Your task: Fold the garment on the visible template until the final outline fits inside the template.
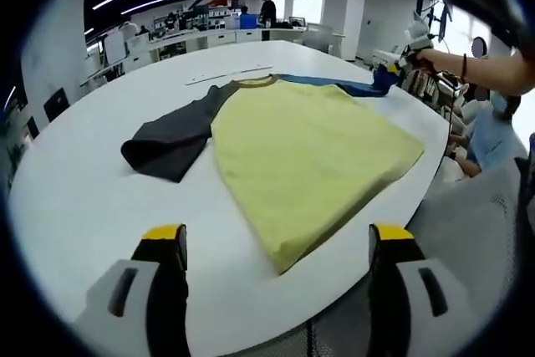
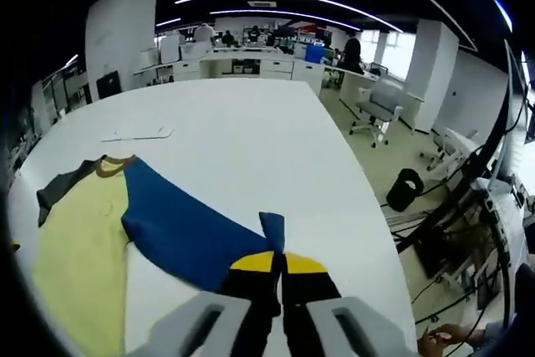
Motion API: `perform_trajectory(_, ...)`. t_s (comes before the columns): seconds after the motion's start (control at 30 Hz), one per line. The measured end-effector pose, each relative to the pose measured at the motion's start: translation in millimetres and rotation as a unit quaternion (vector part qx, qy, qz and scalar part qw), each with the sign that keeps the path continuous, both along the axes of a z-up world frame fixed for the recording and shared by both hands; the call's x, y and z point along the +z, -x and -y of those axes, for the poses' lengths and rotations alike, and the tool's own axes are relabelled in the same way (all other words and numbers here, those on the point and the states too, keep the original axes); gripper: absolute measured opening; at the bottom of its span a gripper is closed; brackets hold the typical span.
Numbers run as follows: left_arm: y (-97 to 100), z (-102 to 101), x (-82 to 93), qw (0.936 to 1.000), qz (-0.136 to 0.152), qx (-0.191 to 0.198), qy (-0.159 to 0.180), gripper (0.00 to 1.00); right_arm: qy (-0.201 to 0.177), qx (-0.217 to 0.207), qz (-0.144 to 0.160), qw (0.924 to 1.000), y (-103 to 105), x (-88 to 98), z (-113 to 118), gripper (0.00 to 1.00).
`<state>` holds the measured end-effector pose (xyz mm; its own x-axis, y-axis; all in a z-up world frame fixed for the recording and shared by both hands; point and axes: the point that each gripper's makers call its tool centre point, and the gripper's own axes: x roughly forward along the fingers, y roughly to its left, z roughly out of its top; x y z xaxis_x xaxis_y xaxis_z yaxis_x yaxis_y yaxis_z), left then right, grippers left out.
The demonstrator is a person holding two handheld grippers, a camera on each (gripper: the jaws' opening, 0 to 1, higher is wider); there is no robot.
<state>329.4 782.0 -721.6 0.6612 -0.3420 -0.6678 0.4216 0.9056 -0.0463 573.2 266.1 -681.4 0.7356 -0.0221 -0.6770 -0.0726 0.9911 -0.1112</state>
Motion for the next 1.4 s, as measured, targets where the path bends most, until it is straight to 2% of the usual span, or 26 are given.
perform_trajectory(0.2,-0.5,-2,0.8,1.0,0.001,0.004,0.0,0.87,0.024,-0.005,-0.008,0.9997,-3,7.8,16,0.0)
perform_trajectory(0.5,0.5,-3,0.6,1.0,-0.001,0.001,-0.003,0.87,0.029,-0.028,-0.047,0.9981,10,-9.2,36,0.0)
perform_trajectory(0.63,-1.5,0,4.1,1.0,0.007,-0.001,0.003,0.9,0.014,-0.049,-0.056,0.9971,13,-13.5,42,0.0)
perform_trajectory(0.77,-2.8,0,8.3,0.9998,0.018,-0.001,0.009,0.94,0.002,-0.059,-0.065,0.9961,17,-16.3,43,0.0)
perform_trajectory(0.9,-2.7,-1,13.6,0.9993,0.029,0.002,0.022,0.99,0.016,-0.06,-0.072,0.9954,18,-16.1,48,0.0)
perform_trajectory(1.23,-1.7,-2,12.7,0.9994,0.027,-0.001,0.02,0.99,0.016,-0.065,-0.078,0.9947,11,-12.0,54,0.0)
perform_trajectory(1.4,-2.1,-1,15.4,0.9992,0.031,0.0,0.027,0.99,-0.012,-0.068,-0.087,0.9938,12,-14.5,47,0.0)
